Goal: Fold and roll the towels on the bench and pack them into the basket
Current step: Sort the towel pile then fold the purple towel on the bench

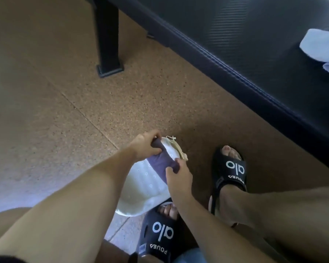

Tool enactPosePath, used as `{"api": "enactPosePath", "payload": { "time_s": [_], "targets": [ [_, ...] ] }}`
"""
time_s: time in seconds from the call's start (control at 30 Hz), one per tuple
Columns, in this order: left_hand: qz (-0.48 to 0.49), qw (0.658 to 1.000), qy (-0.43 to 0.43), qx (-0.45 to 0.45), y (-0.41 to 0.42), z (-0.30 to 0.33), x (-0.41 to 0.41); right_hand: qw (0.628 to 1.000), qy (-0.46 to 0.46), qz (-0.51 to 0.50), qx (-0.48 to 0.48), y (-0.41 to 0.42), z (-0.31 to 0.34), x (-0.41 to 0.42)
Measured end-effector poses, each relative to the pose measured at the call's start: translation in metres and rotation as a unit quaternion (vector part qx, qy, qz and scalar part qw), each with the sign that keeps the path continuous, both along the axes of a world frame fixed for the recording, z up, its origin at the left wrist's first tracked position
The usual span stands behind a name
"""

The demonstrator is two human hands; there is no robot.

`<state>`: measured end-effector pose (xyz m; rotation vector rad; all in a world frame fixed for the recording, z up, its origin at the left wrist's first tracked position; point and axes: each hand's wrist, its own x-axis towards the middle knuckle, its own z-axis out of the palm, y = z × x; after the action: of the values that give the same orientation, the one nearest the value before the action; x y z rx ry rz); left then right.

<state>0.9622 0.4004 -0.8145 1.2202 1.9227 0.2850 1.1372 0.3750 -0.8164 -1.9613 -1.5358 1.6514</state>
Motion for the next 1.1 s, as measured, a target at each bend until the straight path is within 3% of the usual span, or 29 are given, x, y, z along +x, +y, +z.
{"api": "enactPosePath", "payload": {
  "time_s": [0.2,0.37,0.5,0.6,0.73,0.9,1.03,1.1],
  "targets": [
    [0.044,0.998,0.023,0.044,-0.001,-0.014,-0.015,0.997,-0.017,0.048,0.049,0.027,-0.011,-0.018],
    [-0.012,0.995,0.073,0.067,0.000,-0.022,0.003,0.982,-0.081,0.116,0.127,0.009,-0.032,-0.022],
    [-0.077,0.985,0.123,0.096,-0.003,-0.037,0.018,0.917,-0.177,0.279,0.224,-0.002,-0.046,-0.010],
    [-0.124,0.975,0.159,0.091,-0.006,-0.051,0.022,0.862,-0.236,0.325,0.310,-0.002,-0.052,-0.003],
    [-0.170,0.960,0.209,0.079,0.000,-0.066,0.030,0.798,-0.278,0.405,0.350,0.007,-0.064,-0.002],
    [-0.168,0.952,0.248,0.059,0.005,-0.068,0.032,0.753,-0.319,0.441,0.370,0.013,-0.077,-0.014],
    [-0.208,0.920,0.328,0.049,0.008,-0.068,0.036,0.700,-0.348,0.495,0.380,0.005,-0.076,-0.008],
    [-0.226,0.904,0.353,0.087,0.006,-0.069,0.034,0.715,-0.338,0.489,0.367,0.008,-0.071,-0.010]
  ]
}}
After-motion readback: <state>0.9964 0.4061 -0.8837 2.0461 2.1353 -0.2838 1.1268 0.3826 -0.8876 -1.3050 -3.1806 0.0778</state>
